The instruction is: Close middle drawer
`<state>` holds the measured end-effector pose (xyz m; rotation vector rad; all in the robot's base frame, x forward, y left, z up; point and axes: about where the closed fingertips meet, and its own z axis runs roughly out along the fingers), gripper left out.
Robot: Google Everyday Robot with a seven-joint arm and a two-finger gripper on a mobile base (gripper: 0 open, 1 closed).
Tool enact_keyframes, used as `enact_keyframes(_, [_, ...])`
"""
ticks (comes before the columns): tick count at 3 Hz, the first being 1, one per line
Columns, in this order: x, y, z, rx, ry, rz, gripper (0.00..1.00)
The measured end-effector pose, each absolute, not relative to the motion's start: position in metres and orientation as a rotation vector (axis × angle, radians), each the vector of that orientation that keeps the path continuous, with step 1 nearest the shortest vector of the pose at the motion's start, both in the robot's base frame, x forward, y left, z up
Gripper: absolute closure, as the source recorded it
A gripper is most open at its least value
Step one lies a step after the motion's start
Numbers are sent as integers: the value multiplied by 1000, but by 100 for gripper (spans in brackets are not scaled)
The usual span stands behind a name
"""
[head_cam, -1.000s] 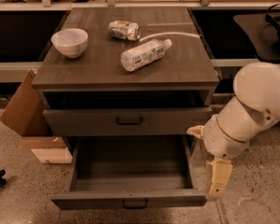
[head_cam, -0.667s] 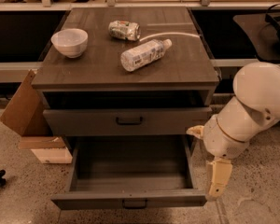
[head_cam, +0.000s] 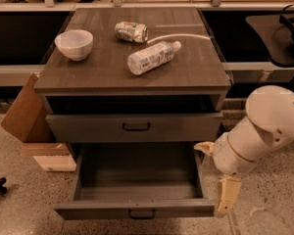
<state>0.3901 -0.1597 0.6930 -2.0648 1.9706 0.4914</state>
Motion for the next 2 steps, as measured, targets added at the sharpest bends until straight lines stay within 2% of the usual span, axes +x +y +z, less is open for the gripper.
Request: enact_keyframes(2, [388,-155,612,-2138,1882,534,0])
